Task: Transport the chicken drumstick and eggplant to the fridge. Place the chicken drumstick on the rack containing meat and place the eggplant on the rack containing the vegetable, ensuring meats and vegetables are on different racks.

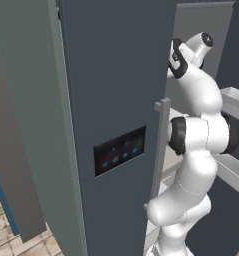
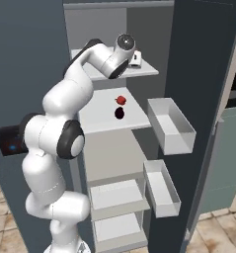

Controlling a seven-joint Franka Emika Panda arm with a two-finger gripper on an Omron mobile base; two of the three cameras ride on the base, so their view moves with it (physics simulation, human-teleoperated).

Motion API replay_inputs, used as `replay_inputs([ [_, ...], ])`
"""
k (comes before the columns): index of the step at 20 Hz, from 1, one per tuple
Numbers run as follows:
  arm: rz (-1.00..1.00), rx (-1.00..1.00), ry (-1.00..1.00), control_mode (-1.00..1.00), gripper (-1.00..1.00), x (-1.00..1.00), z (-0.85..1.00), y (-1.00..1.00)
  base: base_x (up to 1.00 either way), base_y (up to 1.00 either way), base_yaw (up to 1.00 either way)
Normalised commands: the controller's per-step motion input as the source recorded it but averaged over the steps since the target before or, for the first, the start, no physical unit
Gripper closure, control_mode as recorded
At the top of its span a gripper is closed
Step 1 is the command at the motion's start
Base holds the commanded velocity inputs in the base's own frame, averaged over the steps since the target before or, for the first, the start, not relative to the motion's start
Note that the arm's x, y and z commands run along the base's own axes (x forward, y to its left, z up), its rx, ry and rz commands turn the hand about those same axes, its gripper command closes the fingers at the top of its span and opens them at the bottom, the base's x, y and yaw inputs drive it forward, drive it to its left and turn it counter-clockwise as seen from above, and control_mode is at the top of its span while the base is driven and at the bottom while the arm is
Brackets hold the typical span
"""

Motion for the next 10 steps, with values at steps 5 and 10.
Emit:
replay_inputs([
  [5, 0.03, 0.00, 0.00, -1.00, 1.00, 0.35, -0.12, -0.08, 0.00, 0.00, 0.00],
  [10, 0.01, 0.00, 0.00, -1.00, 1.00, 0.24, -0.22, -0.01, 0.00, 0.00, 0.00],
])
